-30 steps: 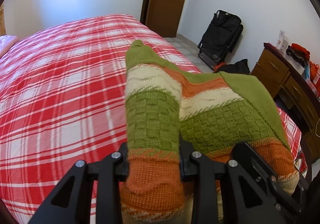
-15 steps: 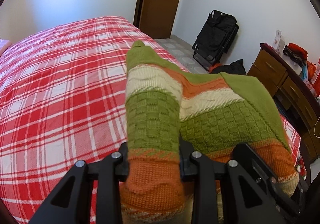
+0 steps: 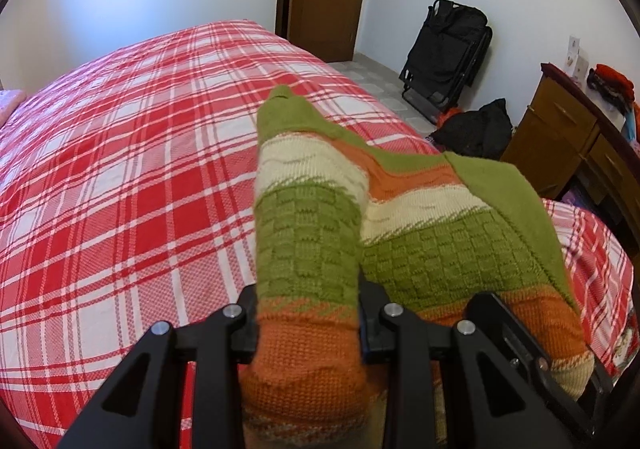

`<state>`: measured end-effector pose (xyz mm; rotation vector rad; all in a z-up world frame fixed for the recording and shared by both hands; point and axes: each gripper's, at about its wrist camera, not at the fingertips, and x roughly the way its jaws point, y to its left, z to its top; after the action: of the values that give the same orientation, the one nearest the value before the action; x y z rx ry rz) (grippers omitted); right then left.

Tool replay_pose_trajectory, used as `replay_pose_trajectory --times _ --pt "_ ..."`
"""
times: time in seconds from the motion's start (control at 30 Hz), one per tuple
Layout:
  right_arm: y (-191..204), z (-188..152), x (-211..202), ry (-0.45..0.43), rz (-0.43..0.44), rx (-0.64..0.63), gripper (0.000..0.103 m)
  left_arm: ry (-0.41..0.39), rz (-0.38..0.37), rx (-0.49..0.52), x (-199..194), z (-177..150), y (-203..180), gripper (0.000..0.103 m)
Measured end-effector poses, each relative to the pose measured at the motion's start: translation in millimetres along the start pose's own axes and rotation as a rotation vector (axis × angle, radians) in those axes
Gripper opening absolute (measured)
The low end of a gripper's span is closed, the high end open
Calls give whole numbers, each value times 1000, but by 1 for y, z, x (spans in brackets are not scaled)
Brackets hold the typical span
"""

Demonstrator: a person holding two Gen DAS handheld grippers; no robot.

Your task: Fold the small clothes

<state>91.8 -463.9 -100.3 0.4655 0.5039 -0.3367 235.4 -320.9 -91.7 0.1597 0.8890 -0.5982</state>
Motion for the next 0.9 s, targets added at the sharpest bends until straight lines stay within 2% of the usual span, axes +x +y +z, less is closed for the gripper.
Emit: replay_pose_trajectory --times 0.13,0.23,0.3,0.33,0.4,0.5,0.67,0.73,0.83,0.9 --pt "-18 -6 12 55 -15 79 33 6 3 -6 2 0 0 36" --pt "-23 -8 12 68 -6 104 34 23 4 -13 6 0 2 46" --pt "-23 -8 12 73 -6 98 35 33 13 -33 7 -1 8 65" --pt "-26 -9 12 75 -3 109 36 35 25 -44 8 -1 13 70" --pt "-34 -11 13 85 17 152 44 38 26 -85 7 -4 29 87" --pt "-42 -15 11 104 40 193 50 40 18 -130 5 -9 48 97" --pt "-41 -15 -13 87 6 178 52 36 8 -151 -6 -18 62 98" --pt "-39 -14 -28 41 -38 154 52 17 21 -148 -16 -21 63 97" --pt "-15 -14 -64 -93 -133 24 52 -15 49 -131 -29 -25 62 96" --pt "6 -13 -70 -108 -145 -100 37 -40 75 -116 -35 -28 62 96"
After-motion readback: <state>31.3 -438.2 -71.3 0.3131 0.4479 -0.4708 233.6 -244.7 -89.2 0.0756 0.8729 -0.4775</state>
